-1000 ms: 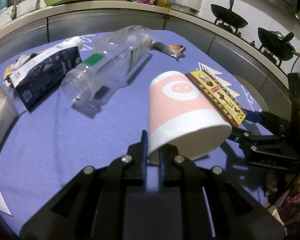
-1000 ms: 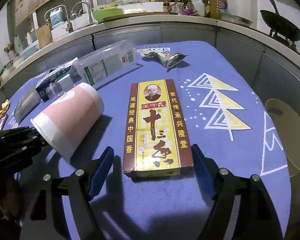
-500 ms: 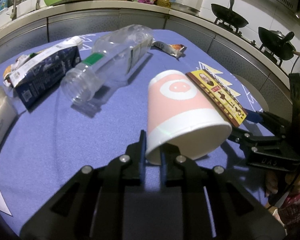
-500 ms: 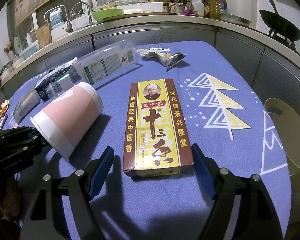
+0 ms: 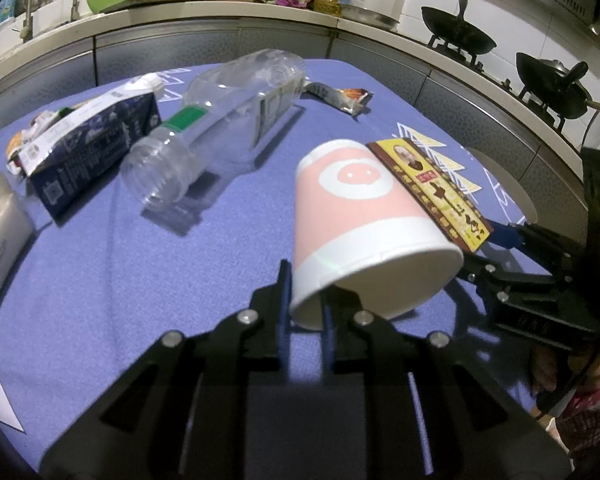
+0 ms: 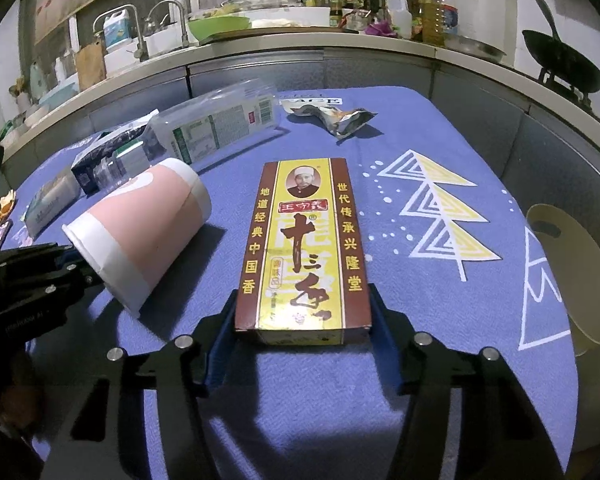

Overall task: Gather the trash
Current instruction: 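Lift the held cup and spice box off the table with both tools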

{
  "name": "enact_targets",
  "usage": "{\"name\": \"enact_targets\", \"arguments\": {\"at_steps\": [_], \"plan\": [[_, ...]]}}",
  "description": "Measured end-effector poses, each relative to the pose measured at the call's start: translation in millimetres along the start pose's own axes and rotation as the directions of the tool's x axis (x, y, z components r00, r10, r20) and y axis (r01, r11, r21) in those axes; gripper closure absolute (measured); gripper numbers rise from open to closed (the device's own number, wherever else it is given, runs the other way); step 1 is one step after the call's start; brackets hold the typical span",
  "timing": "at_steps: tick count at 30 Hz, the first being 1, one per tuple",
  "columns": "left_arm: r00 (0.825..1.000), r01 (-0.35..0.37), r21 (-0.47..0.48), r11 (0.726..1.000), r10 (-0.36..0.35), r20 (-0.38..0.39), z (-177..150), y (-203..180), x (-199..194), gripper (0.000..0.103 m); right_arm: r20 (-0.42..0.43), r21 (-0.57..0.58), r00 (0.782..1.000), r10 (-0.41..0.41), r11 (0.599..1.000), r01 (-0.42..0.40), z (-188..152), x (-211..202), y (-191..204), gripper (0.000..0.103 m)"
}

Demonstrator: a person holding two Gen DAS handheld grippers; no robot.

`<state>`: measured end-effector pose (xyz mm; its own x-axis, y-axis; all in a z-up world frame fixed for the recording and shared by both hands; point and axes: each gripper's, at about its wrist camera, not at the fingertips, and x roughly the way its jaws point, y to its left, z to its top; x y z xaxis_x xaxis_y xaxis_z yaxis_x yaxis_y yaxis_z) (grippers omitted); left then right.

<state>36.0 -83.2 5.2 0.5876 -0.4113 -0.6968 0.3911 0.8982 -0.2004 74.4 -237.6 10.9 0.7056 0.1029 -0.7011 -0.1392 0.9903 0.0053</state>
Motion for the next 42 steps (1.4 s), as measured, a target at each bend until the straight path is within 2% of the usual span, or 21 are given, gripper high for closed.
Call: {"name": "enact_targets", "arguments": {"at_steps": [14, 22, 42], "plan": [[1.0, 0.001, 0.0, 1.0, -0.001, 0.0, -0.2, 0.0, 0.0, 0.089, 0.0, 0.001, 1.0, 0.004, 1.0, -0.004, 0.8, 0.6, 1.4, 0.046], [1.0, 0.006, 0.006, 1.0, -0.006, 0.0, -1.0, -1.9, -0.9, 0.085, 0.002, 0.0, 1.0, 0.024, 1.0, -0.024, 0.2, -0.4, 3.0, 0.039], [1.0, 0.008, 0.004, 1.0, -0.008, 0.0, -1.3, -2.8, -1.2, 0.085, 0.02, 0.051, 0.999, 0.036, 0.998, -0.037, -1.7, -4.5, -4.2, 0.038]]}}
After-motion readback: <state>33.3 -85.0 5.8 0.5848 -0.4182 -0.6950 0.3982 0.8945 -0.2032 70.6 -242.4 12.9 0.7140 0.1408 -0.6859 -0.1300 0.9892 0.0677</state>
